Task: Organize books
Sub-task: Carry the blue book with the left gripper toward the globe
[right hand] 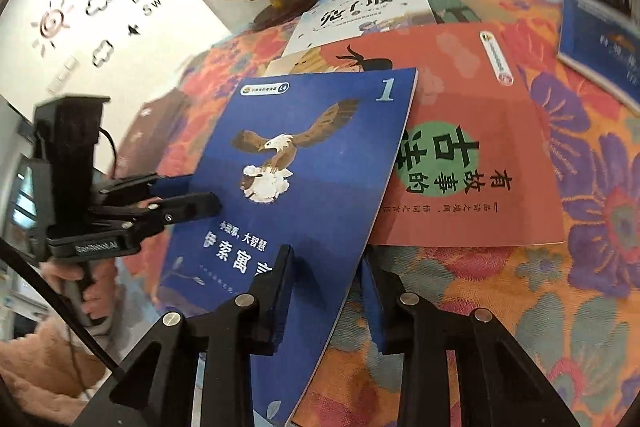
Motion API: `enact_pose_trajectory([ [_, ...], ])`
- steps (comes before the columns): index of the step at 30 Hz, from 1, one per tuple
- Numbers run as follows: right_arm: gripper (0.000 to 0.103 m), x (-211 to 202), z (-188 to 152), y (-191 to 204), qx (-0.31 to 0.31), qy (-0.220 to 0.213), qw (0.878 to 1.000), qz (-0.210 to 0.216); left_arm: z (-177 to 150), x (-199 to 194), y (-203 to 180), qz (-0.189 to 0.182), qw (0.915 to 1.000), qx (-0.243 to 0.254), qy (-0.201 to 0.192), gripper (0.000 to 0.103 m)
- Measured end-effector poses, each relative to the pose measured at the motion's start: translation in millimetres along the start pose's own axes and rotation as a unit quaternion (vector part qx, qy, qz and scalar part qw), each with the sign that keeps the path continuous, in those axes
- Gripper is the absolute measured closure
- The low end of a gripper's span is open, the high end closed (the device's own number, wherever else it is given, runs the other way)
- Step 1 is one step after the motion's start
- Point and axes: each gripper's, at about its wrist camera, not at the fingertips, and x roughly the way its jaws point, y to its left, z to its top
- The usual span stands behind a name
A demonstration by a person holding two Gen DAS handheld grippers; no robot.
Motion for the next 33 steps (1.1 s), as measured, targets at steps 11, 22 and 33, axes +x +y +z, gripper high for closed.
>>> enact_pose_trajectory([
  [11, 0.079, -12.5, -4.3, 30.7, -0.023, -0.023, 0.999, -0.017, -6.4, -12.9, -19.5, 0.082, 0.9959, 0.039, -0.002, 0.058],
  [22, 0.079, -34.6, -2.7, 61.9, -0.055, -0.045, 0.997, -0.028, -6.9, -38.8, -24.9, 0.076, 0.996, 0.042, -0.022, 0.058],
  [33, 0.079, -47.4, 3.4, 90.6, -0.062, -0.05, 0.997, -0.006, -6.1, -69.4, -18.7, 0.085, 0.9949, 0.036, -0.04, 0.058],
])
